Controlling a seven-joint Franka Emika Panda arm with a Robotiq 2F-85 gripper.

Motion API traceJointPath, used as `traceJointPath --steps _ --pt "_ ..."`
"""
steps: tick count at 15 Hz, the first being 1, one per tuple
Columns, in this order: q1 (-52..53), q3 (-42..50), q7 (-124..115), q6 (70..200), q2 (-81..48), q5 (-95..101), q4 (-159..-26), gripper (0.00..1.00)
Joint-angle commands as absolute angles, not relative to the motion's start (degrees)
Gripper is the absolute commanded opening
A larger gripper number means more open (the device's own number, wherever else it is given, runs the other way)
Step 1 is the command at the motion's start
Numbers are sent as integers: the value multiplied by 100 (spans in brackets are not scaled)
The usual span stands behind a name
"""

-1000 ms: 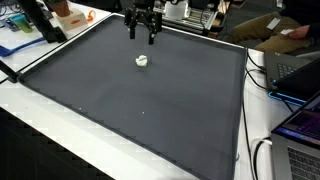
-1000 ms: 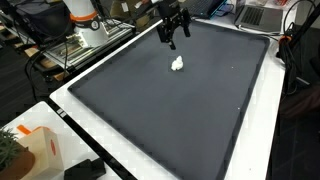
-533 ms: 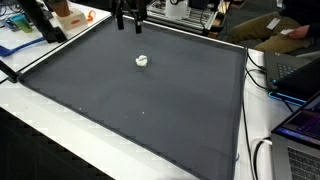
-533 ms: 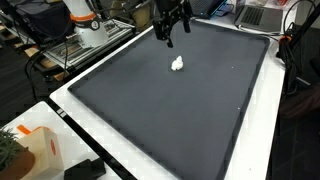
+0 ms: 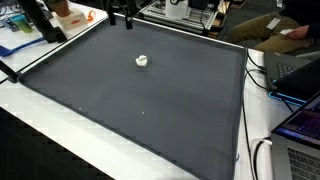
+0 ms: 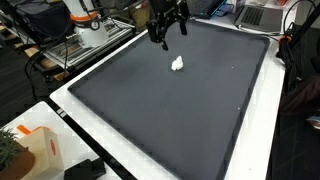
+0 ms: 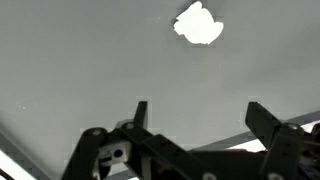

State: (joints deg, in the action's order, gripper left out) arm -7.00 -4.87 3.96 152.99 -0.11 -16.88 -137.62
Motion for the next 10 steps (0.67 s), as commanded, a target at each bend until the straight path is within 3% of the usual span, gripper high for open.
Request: traceJointPath --steps 1,10 --pt "-457 -250 371 15287 -7 -1670 -13755 100" --pt "-232 -183 493 14634 -5 -1802 -13570 100"
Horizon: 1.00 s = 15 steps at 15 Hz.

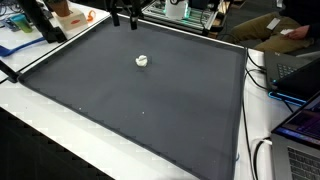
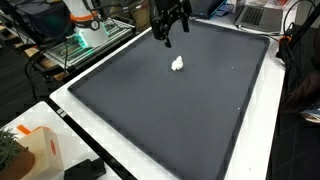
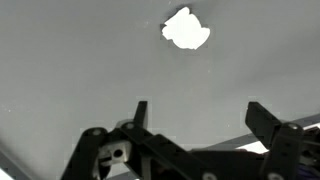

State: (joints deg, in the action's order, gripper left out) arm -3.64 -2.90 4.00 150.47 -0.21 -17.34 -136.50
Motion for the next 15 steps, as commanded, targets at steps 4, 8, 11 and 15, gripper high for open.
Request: traceJointPath --steps 4,8,11,15 --pt "-198 -174 384 14549 -17 -1719 -13555 100" --pt "-225 -126 599 13987 -149 -1993 -13228 100" --pt "-296 -22 528 13294 -395 -1871 -12633 100" --pt "-343 93 410 12149 -862 -1800 -11678 100"
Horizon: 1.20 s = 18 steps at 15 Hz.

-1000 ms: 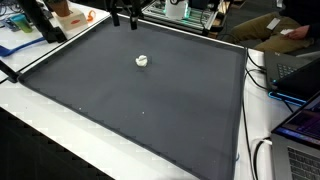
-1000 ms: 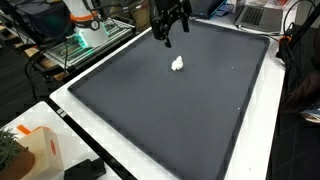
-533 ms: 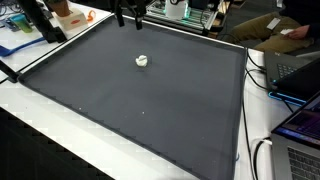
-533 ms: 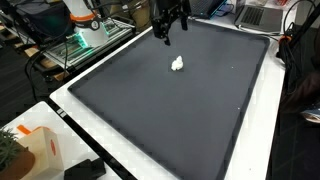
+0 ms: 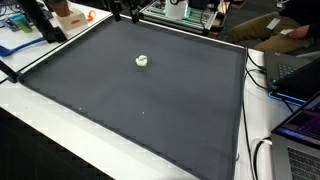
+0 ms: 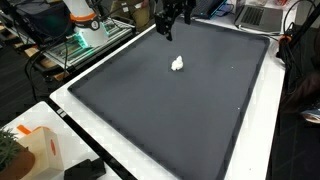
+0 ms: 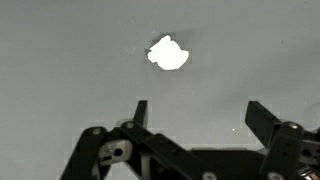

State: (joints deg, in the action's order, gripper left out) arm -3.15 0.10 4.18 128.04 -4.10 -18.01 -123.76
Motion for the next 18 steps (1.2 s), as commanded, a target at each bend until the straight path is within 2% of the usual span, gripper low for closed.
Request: traceJointPath --steps 1,8,9,18 --pt "-344 101 382 11967 -997 -1786 -11449 100" --pt "-312 102 -148 11120 -1978 -1568 -10168 100" --pt "-317 73 5 11415 -1636 -1653 -10598 100" --pt "-277 55 -189 10773 -2421 -1492 -9611 100"
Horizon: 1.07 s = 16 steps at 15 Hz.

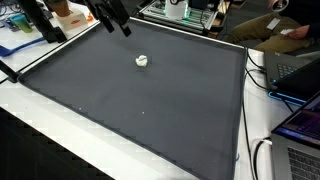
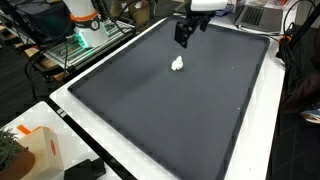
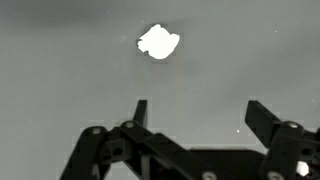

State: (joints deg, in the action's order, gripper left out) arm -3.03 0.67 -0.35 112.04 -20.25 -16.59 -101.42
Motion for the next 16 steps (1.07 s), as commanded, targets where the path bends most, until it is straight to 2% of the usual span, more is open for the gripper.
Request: traceJointPath --steps 1,16 --pt "-253 57 -239 10636 -2535 -1435 -9447 100" --pt "-62 33 -484 8982 -4201 -785 -7249 100"
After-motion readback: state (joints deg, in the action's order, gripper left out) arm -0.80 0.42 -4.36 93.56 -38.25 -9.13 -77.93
